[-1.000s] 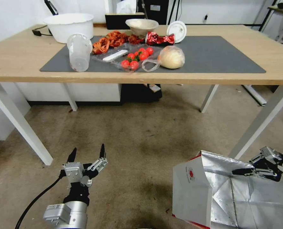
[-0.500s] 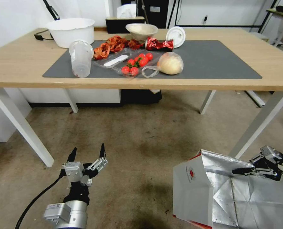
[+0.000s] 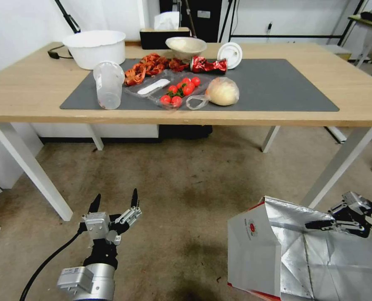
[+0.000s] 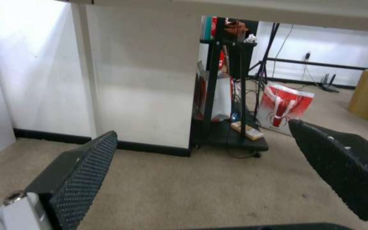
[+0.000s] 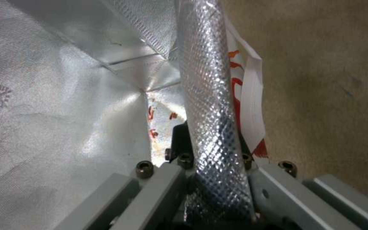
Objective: Pick up the food delivery bag from the floor and place it on the table.
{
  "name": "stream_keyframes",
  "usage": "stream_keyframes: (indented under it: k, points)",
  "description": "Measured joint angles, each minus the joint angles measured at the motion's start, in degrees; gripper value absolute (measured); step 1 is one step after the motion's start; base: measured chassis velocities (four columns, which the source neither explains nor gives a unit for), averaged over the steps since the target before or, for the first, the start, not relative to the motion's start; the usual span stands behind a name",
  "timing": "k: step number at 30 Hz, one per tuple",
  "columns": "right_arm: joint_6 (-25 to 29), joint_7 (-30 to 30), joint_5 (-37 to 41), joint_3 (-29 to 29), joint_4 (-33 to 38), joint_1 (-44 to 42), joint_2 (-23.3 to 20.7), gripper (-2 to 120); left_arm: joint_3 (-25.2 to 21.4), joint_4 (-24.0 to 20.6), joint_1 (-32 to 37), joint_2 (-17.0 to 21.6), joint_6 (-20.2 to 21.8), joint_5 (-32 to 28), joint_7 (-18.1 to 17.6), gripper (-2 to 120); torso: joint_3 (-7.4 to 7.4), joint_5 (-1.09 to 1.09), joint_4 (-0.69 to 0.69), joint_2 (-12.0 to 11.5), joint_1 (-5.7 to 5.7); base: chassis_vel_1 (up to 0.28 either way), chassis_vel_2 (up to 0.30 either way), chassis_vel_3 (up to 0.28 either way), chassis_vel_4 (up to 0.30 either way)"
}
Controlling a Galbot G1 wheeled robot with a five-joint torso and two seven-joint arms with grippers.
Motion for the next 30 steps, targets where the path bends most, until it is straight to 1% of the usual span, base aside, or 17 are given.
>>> stream_keyframes:
  k: [1, 11, 30]
  points:
    - [0.0, 0.0, 0.0, 0.0, 0.0, 0.0, 0.0, 0, 0.0, 0.0, 0.0, 0.0, 0.0, 0.0, 0.0, 100, 0.0, 0.0, 0.0, 0.0, 0.0, 0.0, 0.0, 0.0, 0.0]
    - [-0.21, 0.0, 0.05, -0.68, 0.38, 0.47, 0.15, 0, 0.0, -0.2, 0.14, -0.04, 0.05, 0.25, -0.4, 100, 1.71, 0.0, 0.0, 2.49, 0.78, 0.0, 0.0, 0.0, 0.0]
    - [-0.61, 0.0, 1.1, -0.1, 0.83, 0.25, 0.02, 0, -0.02, -0.76, 0.47, -0.23, 0.04, 0.49, -0.36, 100, 4.64, 0.0, 0.0, 6.95, 2.3, 0.0, 0.0, 0.0, 0.0]
